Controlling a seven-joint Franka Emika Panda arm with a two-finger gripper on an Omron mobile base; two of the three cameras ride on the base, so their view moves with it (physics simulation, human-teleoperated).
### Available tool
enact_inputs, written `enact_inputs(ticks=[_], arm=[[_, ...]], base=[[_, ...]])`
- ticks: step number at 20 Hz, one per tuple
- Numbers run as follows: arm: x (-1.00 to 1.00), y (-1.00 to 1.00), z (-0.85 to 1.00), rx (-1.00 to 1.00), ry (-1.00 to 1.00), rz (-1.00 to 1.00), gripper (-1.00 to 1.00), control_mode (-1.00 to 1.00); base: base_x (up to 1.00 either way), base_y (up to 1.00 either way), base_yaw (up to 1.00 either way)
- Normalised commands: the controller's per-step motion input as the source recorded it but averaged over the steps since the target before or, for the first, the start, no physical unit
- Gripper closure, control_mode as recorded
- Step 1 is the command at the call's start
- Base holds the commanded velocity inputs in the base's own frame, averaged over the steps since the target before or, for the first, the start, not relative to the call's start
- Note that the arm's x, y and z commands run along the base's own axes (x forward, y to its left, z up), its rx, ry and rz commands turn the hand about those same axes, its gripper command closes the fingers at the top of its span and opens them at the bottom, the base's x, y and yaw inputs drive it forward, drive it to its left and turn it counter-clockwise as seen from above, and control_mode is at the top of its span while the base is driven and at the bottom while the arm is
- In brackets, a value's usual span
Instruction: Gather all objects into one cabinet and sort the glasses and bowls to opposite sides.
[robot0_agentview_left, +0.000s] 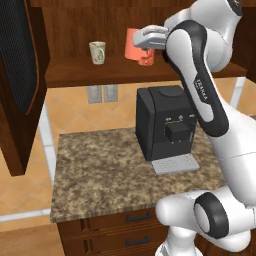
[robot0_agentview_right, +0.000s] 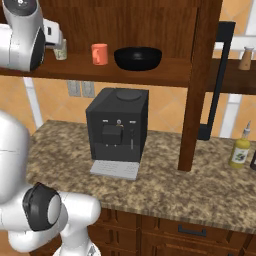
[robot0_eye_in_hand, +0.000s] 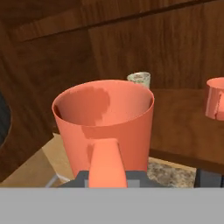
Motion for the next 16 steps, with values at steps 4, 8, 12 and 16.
enact_inputs(ticks=[4, 8, 12, 16], arm=[[0.89, 0.00, -0.14, -0.06, 0.00, -0.08, 1.00, -1.00], [0.06, -0.01, -0.09, -0.04, 0.00, 0.00, 1.00, -1.00], [0.65, -0.12, -0.39, -0.03, 0.08, -0.03, 1.00, -1.00], [0.48, -0.17, -0.11, 0.00, 0.07, 0.00, 1.00, -1.00]], base=[[0.00, 0.00, 0.00], [0.00, 0.00, 0.00], [0.00, 0.00, 0.00], [0.00, 0.00, 0.00]])
